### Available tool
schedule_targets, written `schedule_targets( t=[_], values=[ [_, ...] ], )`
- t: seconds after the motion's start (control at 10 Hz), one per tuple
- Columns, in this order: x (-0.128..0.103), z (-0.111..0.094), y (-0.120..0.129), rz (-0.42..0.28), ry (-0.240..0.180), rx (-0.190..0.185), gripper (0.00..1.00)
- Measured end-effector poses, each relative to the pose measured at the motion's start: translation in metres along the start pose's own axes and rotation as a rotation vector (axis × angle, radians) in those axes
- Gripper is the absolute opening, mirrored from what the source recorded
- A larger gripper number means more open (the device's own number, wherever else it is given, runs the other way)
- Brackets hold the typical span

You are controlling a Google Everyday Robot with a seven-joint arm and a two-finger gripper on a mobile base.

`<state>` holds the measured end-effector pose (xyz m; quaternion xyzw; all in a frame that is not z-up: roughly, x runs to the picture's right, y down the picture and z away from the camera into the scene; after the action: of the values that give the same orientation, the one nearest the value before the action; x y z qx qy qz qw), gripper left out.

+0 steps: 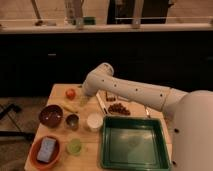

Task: Place banana in paper cup

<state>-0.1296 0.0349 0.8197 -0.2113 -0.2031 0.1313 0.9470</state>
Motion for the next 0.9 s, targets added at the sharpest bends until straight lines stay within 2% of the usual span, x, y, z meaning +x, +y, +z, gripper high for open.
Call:
schedule_targets(
  t=[0.6,0.9],
  values=[
    [-0.011,0.056,0.003,0.040,0.026,-0.024,0.71],
    [-0.005,0.076,0.008,0.062,0.019,-0.028,0.71]
  ],
)
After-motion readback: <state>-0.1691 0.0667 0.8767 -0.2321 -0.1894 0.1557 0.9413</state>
